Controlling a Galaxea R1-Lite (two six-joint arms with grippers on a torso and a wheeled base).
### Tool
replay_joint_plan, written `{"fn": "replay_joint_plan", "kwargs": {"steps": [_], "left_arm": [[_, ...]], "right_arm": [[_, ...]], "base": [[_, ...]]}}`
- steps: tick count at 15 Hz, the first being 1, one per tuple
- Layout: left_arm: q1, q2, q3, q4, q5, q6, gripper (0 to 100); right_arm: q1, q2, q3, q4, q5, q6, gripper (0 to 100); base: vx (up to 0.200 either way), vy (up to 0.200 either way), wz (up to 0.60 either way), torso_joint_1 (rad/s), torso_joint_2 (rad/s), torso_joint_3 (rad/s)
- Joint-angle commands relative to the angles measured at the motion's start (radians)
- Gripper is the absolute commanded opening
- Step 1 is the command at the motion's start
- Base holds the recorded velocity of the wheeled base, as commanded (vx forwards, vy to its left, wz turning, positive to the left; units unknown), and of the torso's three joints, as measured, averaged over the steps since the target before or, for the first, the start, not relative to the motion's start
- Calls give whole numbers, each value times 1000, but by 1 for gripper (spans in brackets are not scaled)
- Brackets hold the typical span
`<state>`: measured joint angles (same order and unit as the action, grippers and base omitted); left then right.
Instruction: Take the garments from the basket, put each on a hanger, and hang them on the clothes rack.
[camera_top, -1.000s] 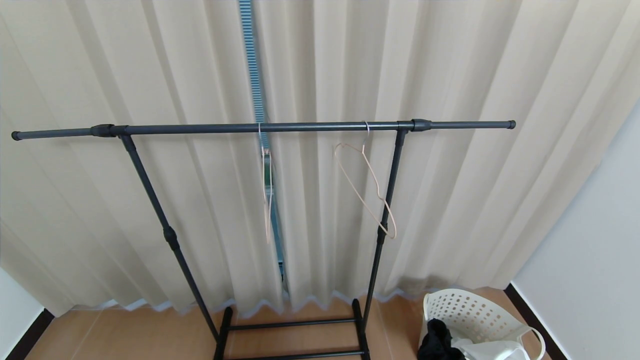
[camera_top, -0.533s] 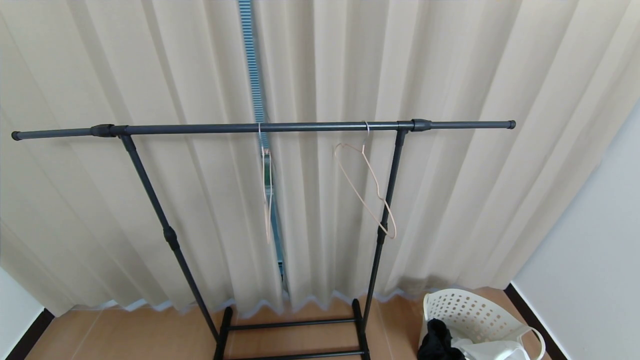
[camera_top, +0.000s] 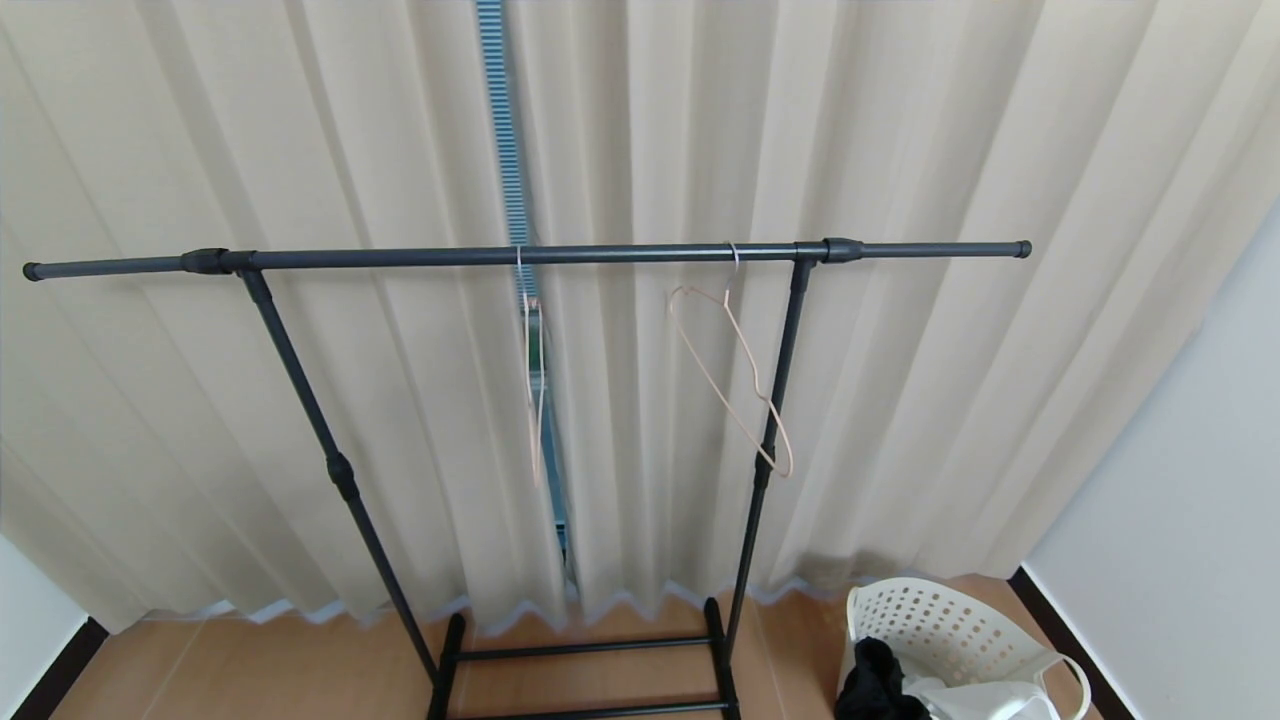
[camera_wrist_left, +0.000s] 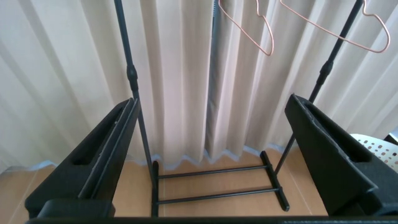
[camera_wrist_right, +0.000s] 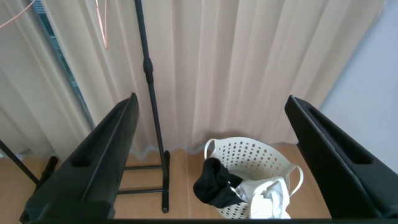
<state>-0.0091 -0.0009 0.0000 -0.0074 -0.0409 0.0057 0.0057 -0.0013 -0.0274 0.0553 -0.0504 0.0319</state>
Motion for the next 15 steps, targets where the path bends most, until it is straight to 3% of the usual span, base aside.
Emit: {"fn": "replay_joint_plan", "kwargs": {"steps": [1,7,15], "left_arm": [[0,1,0,0,-2,3,100],[0,1,0,0,1,-3,100],[0,1,0,0,1,-4,100]], "right_arm": [[0,1,0,0,0,0,100],[0,1,0,1,0,-1,100],[0,1,0,1,0,2,100]], "base": [[0,0,0,0,0,0],[0,0,0,-11,22,16],[0,0,0,-143,334,182]]}}
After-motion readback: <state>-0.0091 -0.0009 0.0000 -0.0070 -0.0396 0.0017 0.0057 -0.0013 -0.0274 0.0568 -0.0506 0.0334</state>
